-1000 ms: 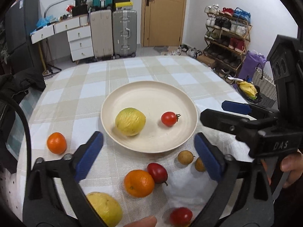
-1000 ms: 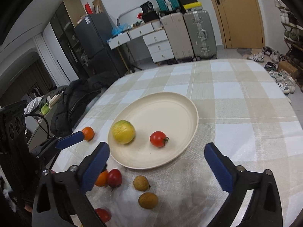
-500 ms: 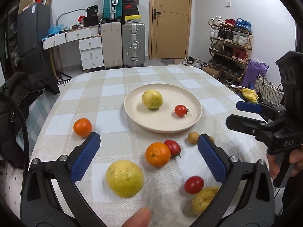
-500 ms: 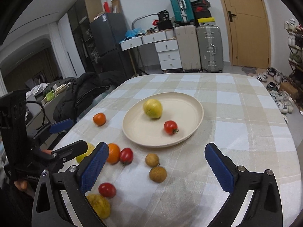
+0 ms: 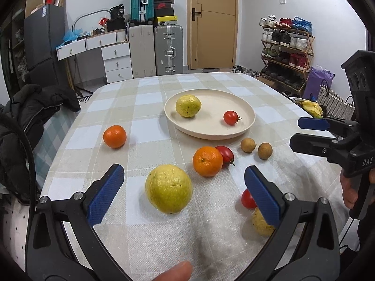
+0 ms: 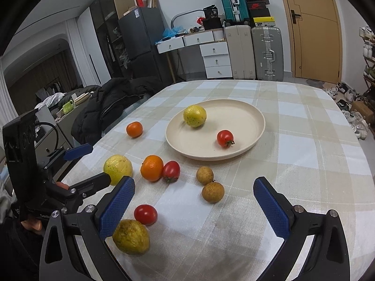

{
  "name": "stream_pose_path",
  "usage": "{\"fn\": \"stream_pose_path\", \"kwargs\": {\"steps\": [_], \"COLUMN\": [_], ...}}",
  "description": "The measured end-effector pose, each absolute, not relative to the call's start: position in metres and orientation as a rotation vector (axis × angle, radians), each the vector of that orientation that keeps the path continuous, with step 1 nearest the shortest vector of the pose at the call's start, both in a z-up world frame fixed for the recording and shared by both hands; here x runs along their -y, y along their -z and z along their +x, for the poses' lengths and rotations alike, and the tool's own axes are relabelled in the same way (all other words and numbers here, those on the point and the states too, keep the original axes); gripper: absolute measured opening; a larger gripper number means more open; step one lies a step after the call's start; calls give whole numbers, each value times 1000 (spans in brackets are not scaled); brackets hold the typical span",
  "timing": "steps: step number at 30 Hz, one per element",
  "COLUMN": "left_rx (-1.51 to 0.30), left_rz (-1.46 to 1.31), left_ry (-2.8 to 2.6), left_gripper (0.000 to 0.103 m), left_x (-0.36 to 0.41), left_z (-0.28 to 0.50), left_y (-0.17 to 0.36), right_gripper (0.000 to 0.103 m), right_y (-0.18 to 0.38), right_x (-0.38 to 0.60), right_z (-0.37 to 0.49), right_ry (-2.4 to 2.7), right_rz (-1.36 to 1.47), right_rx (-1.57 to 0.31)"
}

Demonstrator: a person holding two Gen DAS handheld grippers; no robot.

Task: Organize fruits
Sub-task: 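Move the left tool to another large yellow fruit while the right tool approaches a brown round fruit, then grasp the large yellow fruit with the left tool while the right tool grasps the brown fruit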

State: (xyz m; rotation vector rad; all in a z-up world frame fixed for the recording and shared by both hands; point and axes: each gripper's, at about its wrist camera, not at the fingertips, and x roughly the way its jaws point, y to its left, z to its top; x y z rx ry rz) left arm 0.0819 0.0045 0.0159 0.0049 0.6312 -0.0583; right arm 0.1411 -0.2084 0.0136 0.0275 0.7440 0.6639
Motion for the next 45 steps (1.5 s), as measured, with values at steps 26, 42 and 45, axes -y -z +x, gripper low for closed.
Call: {"fn": "stream_pose_path", "kwargs": {"steps": [26,42,45], "left_rx": [-748,-786,-793], "left_rz": [-18,-12,-12], "left_ry": [5,-2,4], "left_gripper": [103,103,103], "left_x": [-21,-20,-20], "left_z": [117,130,131], "left_y": [14,20,22], "right_gripper": [95,66,58], "right_y": [20,37,37], "right_x": [210,191,188], "right_z": [174,175,175], "right_ry": [-599,-677,-682], "right_rz": [1,-41,-46], "right_rx": [-887,-974,-973]}}
